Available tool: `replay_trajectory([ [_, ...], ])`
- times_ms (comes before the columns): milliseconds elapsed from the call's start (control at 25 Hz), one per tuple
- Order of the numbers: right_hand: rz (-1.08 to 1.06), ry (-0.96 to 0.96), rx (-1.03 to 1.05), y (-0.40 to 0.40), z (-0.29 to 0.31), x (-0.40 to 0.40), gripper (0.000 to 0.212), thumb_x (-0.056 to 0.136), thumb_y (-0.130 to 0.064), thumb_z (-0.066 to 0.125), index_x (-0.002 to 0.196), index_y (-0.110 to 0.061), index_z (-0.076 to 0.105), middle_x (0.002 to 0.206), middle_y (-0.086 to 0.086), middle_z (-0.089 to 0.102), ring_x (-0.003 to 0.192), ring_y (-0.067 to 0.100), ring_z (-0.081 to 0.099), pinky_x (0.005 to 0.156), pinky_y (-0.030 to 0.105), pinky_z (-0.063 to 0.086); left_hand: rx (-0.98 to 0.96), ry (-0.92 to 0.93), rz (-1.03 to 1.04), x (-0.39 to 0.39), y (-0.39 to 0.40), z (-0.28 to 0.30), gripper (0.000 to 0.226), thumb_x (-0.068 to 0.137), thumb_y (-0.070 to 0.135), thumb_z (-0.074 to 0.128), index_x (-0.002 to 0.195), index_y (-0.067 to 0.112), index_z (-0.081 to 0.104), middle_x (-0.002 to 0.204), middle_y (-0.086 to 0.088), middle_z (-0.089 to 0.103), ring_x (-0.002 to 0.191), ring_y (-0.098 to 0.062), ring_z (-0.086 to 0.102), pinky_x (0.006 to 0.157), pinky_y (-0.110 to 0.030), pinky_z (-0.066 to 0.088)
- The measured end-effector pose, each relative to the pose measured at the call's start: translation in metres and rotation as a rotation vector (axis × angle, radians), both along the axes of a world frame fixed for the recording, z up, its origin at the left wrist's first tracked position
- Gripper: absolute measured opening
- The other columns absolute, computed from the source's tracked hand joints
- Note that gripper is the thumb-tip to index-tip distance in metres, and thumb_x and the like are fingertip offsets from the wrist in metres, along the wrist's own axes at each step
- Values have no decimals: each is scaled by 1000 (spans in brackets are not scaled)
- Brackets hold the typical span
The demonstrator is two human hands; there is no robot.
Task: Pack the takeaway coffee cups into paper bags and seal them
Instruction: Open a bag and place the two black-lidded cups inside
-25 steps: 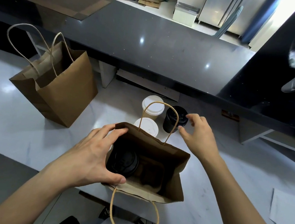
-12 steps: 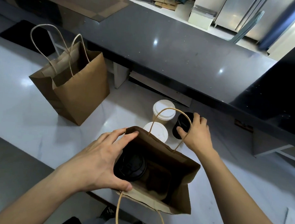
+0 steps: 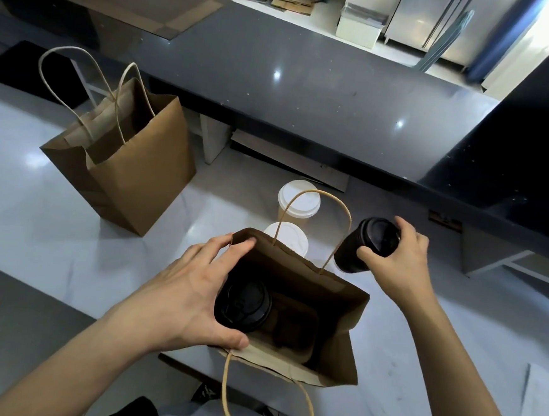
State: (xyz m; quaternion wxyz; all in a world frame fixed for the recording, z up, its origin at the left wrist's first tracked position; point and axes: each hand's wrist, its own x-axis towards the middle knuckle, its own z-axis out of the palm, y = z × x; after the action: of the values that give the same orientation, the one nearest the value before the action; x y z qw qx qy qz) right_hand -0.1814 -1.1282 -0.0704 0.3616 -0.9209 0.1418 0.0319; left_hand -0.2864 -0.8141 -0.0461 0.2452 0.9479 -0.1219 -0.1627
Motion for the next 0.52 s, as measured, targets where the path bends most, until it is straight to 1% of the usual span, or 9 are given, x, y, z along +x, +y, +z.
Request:
replay_trajectory([
  [80,-37,-26,42,-7,21,-19,83,80,-30,83,150,-23,38,143,3,33,121,24,48,103,35,43,9,3,-1,1,-1,1,131,59,77,76,155,50,-9,160,22,0,146,-7,13,117,-33,33],
  [160,-61,-73,85,-15,43,-39,81,76,-34,87,144,-23,44,137,1,38,114,19,48,99,32,42,11,6,3,1,-2,1,131,59,75,77,155,50,-9,160,22,0,145,-7,15,115,-33,36],
  [240,-92,-127,152,-21,63,-61,83,68,-47,86,139,-28,47,137,1,47,116,19,51,101,36,45,6,7,2,1,-3,2,131,60,74,77,155,49,-9,160,22,0,145,-8,16,115,-34,36],
  [320,-110,-186,255,-22,83,-83,87,55,-65,82,133,-36,53,133,-3,58,119,17,57,103,42,49,5,5,-2,1,-3,1,131,61,73,78,155,48,-9,160,21,0,144,-10,17,115,-34,35],
  [360,-110,-220,311,-21,92,-93,91,49,-74,82,129,-40,56,129,-8,62,119,15,60,101,41,53,4,7,-3,1,-2,1,131,61,73,78,155,49,-9,160,21,0,144,-10,17,116,-34,35],
  [440,-80,-271,390,-22,107,-109,98,40,-85,81,125,-41,61,124,-12,67,118,11,64,93,32,58,3,10,-5,1,-2,0,130,61,73,78,154,49,-10,159,21,0,145,-10,18,115,-34,35],
  [520,-2,-299,421,-21,118,-123,100,43,-84,81,129,-38,61,127,-10,68,120,12,64,95,32,55,3,10,-6,1,-3,0,130,61,72,78,154,50,-10,159,21,0,145,-11,18,115,-35,36],
])
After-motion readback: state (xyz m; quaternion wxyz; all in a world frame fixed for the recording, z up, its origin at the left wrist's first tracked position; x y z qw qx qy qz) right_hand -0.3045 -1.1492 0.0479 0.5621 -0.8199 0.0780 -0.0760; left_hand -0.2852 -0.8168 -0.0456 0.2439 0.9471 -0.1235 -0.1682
